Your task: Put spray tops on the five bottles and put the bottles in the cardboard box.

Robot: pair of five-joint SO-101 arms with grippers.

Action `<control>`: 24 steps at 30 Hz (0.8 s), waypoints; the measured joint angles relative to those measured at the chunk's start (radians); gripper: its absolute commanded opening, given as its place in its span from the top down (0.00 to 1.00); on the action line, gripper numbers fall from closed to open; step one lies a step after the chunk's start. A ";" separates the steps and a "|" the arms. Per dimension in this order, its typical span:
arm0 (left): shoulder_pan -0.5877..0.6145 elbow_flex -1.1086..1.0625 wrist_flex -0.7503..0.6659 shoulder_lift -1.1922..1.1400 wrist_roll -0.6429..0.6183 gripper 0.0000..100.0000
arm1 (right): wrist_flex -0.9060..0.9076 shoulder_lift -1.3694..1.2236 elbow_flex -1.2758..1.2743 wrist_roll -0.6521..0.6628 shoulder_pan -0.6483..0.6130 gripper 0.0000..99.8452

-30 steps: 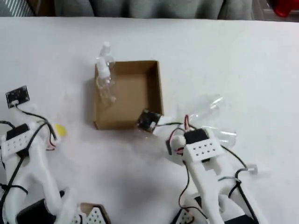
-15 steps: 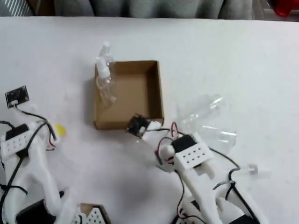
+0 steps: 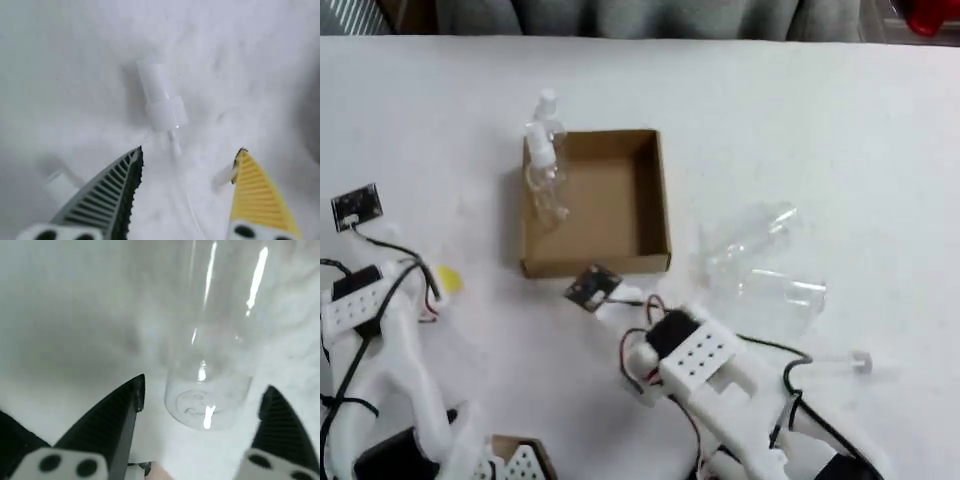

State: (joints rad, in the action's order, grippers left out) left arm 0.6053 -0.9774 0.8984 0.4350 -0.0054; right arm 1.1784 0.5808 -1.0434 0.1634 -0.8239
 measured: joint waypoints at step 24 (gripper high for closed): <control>-0.374 -0.044 0.180 0.393 -0.031 0.89 | 0.123 0.483 -0.080 0.348 0.261 0.97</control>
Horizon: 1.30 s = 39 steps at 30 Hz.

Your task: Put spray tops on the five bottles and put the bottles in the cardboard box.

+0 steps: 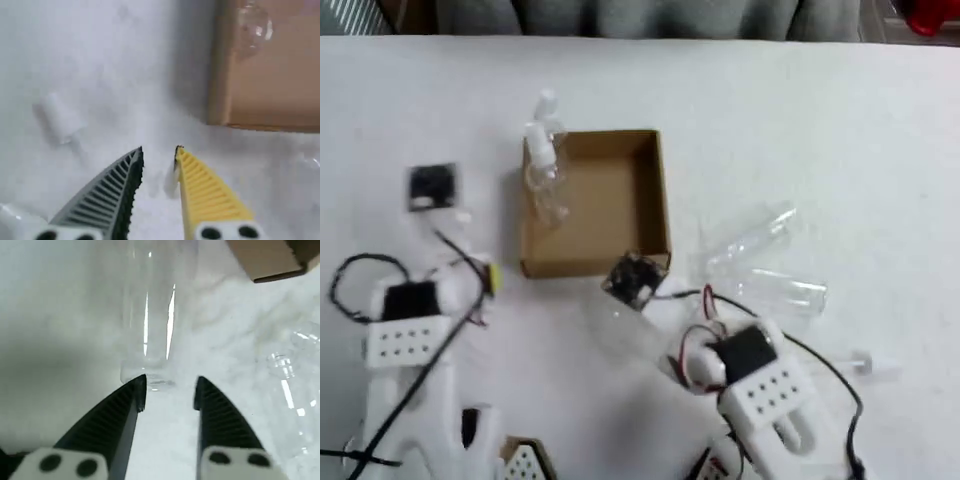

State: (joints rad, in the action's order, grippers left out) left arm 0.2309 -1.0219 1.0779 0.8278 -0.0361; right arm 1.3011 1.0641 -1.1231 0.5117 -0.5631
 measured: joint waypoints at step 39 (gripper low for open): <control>-0.813 -0.284 -0.302 0.215 -0.732 0.67 | -0.180 -0.103 -0.015 -0.038 0.222 0.97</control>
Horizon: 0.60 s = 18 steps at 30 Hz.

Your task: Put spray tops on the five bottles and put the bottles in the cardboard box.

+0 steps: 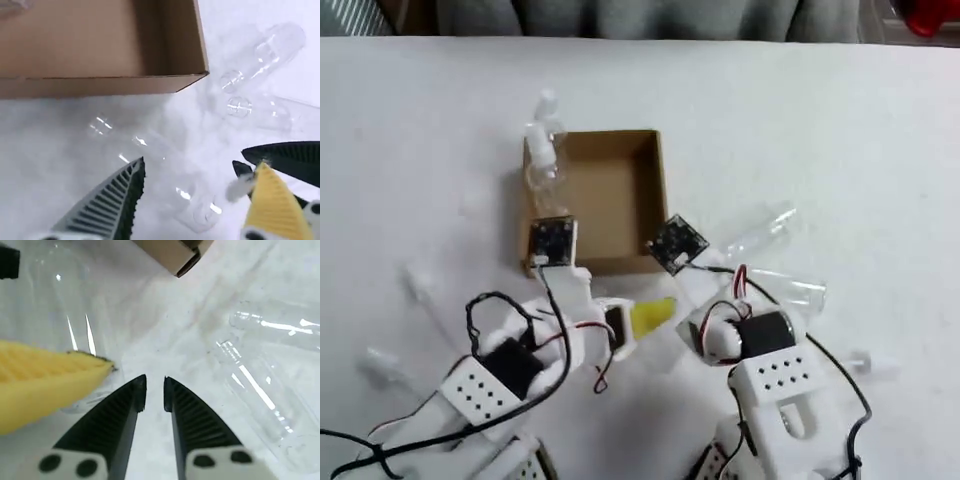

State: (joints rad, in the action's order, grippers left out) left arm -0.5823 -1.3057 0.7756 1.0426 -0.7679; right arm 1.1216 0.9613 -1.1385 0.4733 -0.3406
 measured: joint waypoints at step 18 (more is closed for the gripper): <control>0.054 0.097 0.049 -0.305 -0.026 0.67 | -0.015 -0.003 0.000 0.000 0.000 0.97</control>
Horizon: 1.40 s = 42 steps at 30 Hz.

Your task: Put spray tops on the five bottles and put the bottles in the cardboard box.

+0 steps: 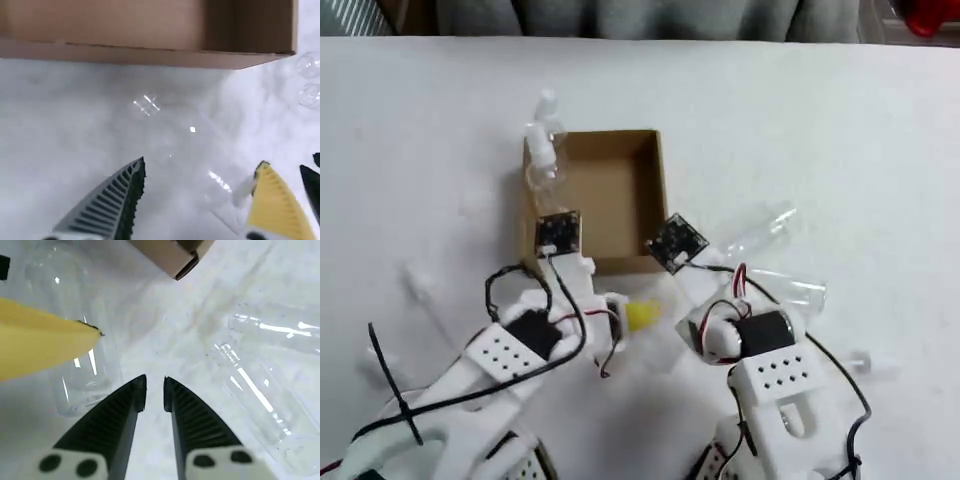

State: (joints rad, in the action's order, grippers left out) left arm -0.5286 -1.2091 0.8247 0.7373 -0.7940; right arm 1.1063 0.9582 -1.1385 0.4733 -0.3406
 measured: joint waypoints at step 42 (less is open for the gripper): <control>0.158 0.249 0.210 -0.374 0.362 0.67 | -0.002 0.000 0.000 0.000 0.000 0.97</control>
State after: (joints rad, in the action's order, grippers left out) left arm -0.3705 -0.9605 1.0349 0.3629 -0.4319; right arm 1.1047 0.9582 -1.1385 0.4733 -0.3406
